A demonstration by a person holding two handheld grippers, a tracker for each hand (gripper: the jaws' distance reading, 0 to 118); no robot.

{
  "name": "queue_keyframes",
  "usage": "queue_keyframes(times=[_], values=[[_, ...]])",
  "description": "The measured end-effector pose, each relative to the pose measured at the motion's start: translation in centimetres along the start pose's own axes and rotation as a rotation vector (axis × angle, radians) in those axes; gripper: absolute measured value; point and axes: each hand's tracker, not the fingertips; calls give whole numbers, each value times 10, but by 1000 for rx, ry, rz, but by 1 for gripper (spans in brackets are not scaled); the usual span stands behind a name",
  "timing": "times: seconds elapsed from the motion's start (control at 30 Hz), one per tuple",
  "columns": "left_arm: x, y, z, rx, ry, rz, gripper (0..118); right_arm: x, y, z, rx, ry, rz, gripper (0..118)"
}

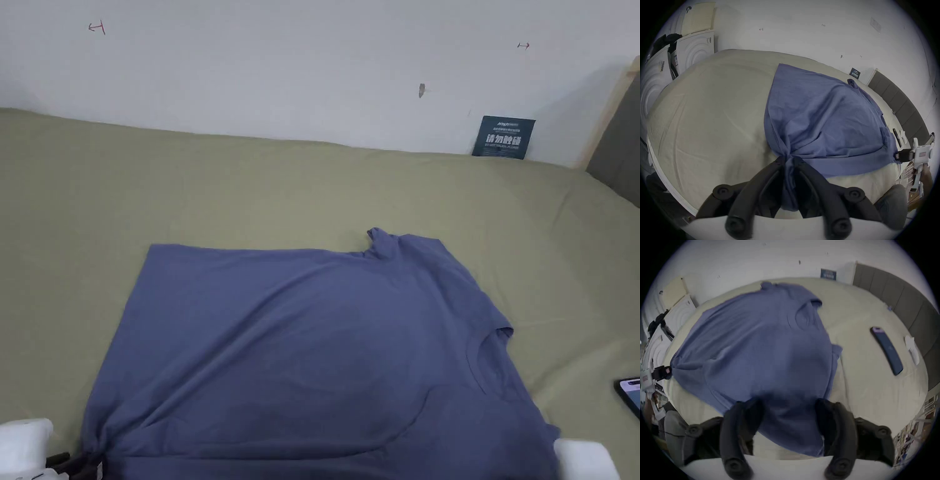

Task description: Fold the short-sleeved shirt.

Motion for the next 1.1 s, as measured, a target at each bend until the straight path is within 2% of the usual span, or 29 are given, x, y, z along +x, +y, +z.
queue_keyframes(times=[0.07, 0.1, 0.13, 0.23, 0.33, 0.53, 0.67, 0.7, 0.9, 1.03, 1.1], values=[[-2, 1, -1, -5, -6, 10, 12, 6, 0, 3, 34, -2, -17, 64], [-3, 1, -2, -6, -11, 14, 12, 7, 2, 8, 35, -10, -25, 40], [2, 1, 3, -6, -12, 15, 12, 8, 3, 13, 44, -14, -28, 0], [6, 1, 6, -4, -12, 5, 12, 5, 1, 27, 78, -10, -55, 1], [4, 1, 11, 6, -13, -13, 12, -6, 3, 40, 120, -36, 21, 1], [1, 17, 32, 21, -53, 7, 12, -11, 20, 68, 128, 12, 31, 1], [0, 63, 25, 39, -75, -7, 12, -9, 68, 73, 113, 38, 58, 1], [2, 75, 23, 39, -74, -19, 12, 1, 82, 65, 108, 41, 58, 1], [20, 162, -13, 0, -64, -85, 12, 8, 179, 39, 33, 60, 80, 1], [22, 207, -49, -50, -41, -91, 12, 10, 241, 7, -10, 64, 57, 1], [26, 219, -65, -103, -26, -79, 12, 13, 261, -17, -59, 67, -12, 1]])
